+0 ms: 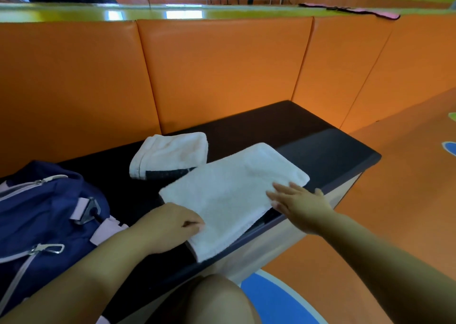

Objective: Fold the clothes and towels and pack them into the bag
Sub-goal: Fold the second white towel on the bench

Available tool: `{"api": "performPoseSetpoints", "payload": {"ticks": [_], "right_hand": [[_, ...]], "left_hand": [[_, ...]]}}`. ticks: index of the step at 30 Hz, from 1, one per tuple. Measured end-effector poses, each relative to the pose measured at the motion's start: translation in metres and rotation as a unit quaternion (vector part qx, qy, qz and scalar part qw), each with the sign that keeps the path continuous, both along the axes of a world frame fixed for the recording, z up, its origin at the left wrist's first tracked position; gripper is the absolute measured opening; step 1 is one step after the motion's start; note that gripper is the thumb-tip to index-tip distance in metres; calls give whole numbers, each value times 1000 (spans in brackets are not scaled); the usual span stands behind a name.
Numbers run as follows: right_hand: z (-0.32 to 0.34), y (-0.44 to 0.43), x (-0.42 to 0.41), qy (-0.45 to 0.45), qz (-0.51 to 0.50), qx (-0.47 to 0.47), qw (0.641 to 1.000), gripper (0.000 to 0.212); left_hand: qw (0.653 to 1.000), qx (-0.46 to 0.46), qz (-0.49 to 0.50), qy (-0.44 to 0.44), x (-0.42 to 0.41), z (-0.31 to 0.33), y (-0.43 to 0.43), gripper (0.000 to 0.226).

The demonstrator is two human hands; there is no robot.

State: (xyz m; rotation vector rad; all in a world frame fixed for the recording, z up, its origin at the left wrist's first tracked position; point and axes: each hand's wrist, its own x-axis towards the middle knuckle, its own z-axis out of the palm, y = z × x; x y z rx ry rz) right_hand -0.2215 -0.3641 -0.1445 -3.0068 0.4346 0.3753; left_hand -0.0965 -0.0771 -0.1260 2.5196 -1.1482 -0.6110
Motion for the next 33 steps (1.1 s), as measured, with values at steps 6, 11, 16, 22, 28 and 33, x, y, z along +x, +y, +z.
{"api": "performPoseSetpoints", "payload": {"ticks": [6, 11, 16, 22, 28, 33], "right_hand": [[4, -11, 18, 73, -75, -69, 992, 53], [6, 39, -1, -81, 12, 35, 996, 55], [-9, 60, -14, -8, 84, 53, 995, 61], [-4, 20, -4, 18, 34, -23, 999, 51], [0, 26, -30, -57, 136, -23, 989, 64], [-20, 34, -41, -54, 160, -75, 983, 85]], "left_hand": [[996, -13, -77, -36, -12, 4, -35, 34], [976, -45, -64, -201, 2, 10, -36, 34], [973, 30, -84, -215, 26, -5, -29, 46], [993, 31, -96, -62, 15, -22, -30, 64], [989, 13, -98, -107, 3, -26, -37, 66], [984, 12, -116, -135, -2, -26, -34, 64]]}}
